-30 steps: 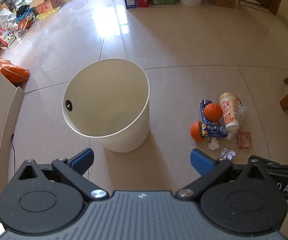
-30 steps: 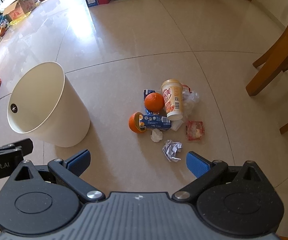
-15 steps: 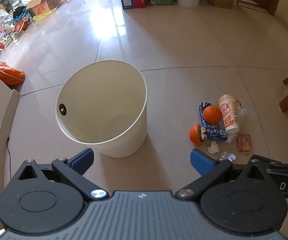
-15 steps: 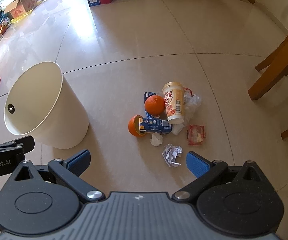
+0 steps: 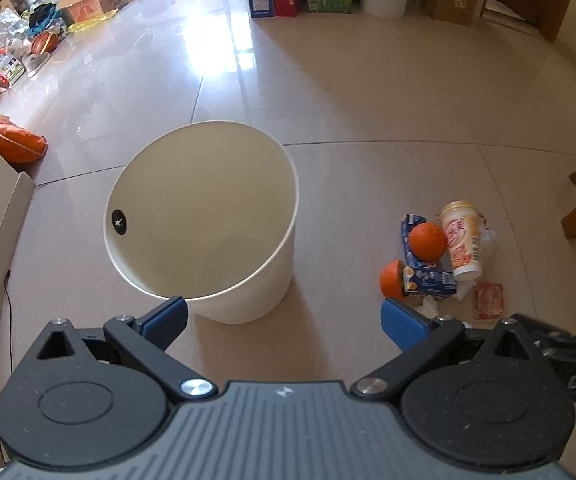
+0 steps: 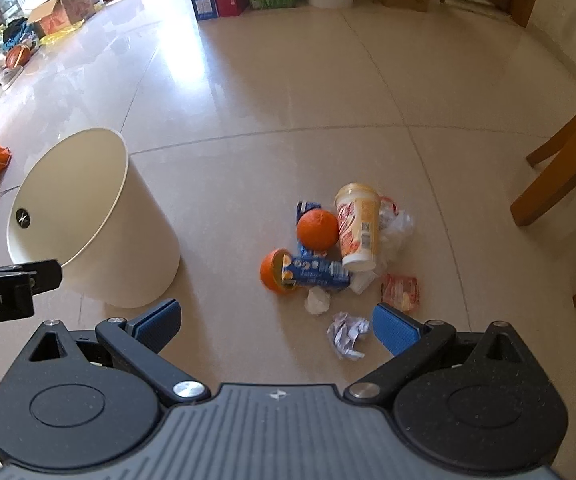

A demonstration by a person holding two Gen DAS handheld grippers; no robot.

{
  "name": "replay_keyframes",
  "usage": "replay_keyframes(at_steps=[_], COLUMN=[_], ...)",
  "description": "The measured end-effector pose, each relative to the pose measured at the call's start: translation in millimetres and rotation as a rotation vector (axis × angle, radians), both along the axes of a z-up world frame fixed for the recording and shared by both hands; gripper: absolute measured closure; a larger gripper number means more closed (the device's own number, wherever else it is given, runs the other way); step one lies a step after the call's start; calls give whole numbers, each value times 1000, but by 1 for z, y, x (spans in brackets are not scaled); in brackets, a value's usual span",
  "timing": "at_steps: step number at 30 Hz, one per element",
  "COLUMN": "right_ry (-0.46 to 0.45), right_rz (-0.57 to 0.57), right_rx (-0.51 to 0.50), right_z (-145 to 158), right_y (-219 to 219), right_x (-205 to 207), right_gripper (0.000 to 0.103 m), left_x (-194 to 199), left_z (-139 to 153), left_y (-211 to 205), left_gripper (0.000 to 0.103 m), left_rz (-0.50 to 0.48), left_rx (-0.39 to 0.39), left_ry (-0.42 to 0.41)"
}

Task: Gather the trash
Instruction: 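Move the left tool to the white bin and clamp its rim while the right tool approaches the pile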

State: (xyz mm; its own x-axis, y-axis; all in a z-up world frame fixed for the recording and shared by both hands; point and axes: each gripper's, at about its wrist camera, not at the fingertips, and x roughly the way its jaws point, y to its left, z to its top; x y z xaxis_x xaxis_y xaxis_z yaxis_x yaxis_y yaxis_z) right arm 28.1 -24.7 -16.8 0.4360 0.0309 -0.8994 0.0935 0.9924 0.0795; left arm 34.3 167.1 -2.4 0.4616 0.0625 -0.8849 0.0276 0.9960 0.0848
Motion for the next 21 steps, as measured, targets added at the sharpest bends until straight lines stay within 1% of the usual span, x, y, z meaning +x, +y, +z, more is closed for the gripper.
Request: replay_keyframes(at_steps=[4, 11, 15, 18, 21], right_ry=[-39, -94, -141, -175, -178], right_rz=[4, 44, 67, 67, 50], right_rx=[5, -6, -11, 10, 54], right_z=[0, -3, -5, -8, -16], right_y=[-4, -1, 2, 1, -3], right_x=[10, 33, 41, 49, 58], right_gripper=[0, 0, 0, 0, 0], left_x=[8, 24, 38, 50, 61], left_z=[-7, -11, -15, -21, -29], left_y=[5, 16, 30, 42, 55], left_gripper=[1, 1, 1, 1, 1], left_rz=[7, -8, 6, 19, 34], left_rx=[14, 44, 50, 62, 89], left_ry=[-3, -52, -51, -45, -39])
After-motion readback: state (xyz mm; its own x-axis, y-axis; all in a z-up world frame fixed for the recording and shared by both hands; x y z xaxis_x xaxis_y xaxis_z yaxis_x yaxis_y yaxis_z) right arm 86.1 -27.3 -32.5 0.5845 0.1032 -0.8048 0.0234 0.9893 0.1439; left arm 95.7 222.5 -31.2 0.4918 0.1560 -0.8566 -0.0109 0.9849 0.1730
